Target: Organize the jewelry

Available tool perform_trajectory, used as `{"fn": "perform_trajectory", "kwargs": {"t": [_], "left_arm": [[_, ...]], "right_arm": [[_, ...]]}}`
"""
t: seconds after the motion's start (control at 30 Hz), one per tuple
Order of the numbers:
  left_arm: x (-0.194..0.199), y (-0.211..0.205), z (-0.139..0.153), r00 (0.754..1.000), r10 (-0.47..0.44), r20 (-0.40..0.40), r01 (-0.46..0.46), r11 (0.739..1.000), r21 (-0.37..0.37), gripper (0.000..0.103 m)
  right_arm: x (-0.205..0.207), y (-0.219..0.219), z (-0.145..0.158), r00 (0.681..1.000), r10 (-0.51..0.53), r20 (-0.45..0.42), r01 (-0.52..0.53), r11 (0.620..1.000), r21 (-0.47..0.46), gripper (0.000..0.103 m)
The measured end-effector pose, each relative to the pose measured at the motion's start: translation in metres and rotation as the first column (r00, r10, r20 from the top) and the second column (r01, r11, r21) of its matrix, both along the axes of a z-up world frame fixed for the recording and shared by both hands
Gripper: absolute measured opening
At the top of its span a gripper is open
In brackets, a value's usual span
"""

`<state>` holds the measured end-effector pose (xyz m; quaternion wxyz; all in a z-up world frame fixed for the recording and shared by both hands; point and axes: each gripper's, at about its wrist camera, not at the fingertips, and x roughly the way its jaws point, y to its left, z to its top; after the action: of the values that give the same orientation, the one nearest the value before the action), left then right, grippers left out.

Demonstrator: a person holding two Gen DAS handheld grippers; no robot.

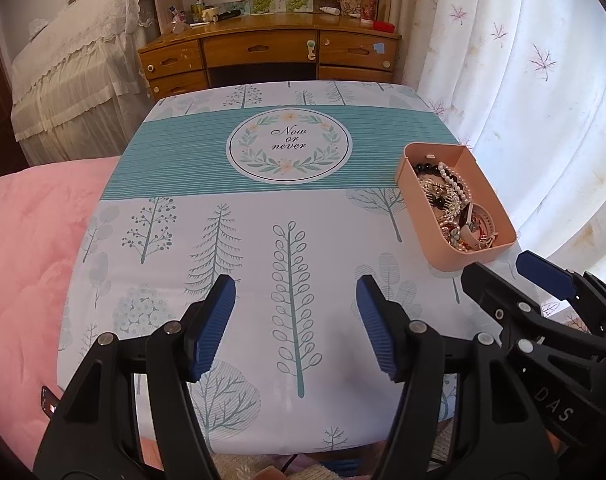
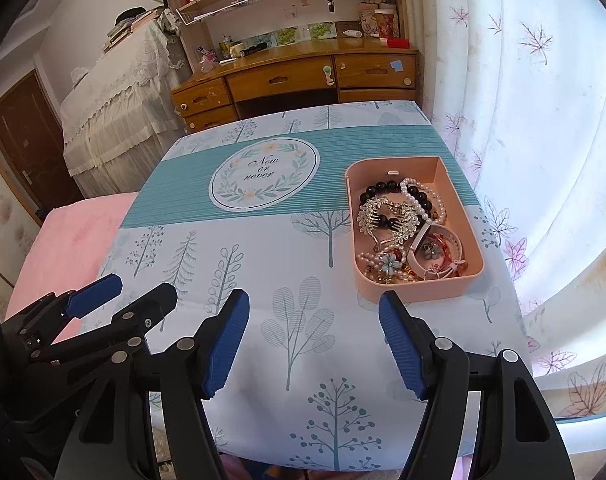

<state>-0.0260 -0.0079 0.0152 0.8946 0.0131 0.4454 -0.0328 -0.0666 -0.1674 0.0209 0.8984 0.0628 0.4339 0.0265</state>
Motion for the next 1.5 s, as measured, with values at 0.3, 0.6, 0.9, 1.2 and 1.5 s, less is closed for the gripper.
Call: {"fn": "perform_trajectory", "kwargs": {"t": [0.3, 0.6, 0.9, 1.2, 1.5], "left_arm": [[0.0, 0.001, -0.001, 1.0, -0.001, -0.001, 0.001, 1.0, -0.001, 0.06], [0.0, 0.002, -0.002, 1.0, -0.001, 0.0, 0.001, 1.0, 0.0, 0.06], [-0.002, 0.003, -0.001, 1.0, 0.001, 0.0, -0.001, 1.0, 0.001, 0.06], [-0.003, 0.005, 0.0, 1.0, 0.002, 0.004, -0.002, 1.0, -0.002, 0.06], [-0.011, 0.013, 0.003, 1.0, 0.008, 0.015, -0.008, 1.0, -0.011, 0.06]], "right_arm": [[0.0, 0.0, 0.0, 1.0, 0.0, 0.001, 0.0, 1.0, -0.002, 0.068], [0.0, 0.001, -0.001, 1.0, 0.0, 0.0, 0.0, 1.0, -0.002, 0.068], [-0.001, 0.001, -0.001, 1.0, 0.0, -0.001, 0.0, 1.0, -0.004, 0.068], [-0.002, 0.003, -0.001, 1.0, -0.001, 0.001, 0.001, 1.0, -0.007, 0.068], [-0.004, 0.007, 0.003, 1.0, -0.002, 0.007, 0.002, 1.0, -0.027, 0.068]]}}
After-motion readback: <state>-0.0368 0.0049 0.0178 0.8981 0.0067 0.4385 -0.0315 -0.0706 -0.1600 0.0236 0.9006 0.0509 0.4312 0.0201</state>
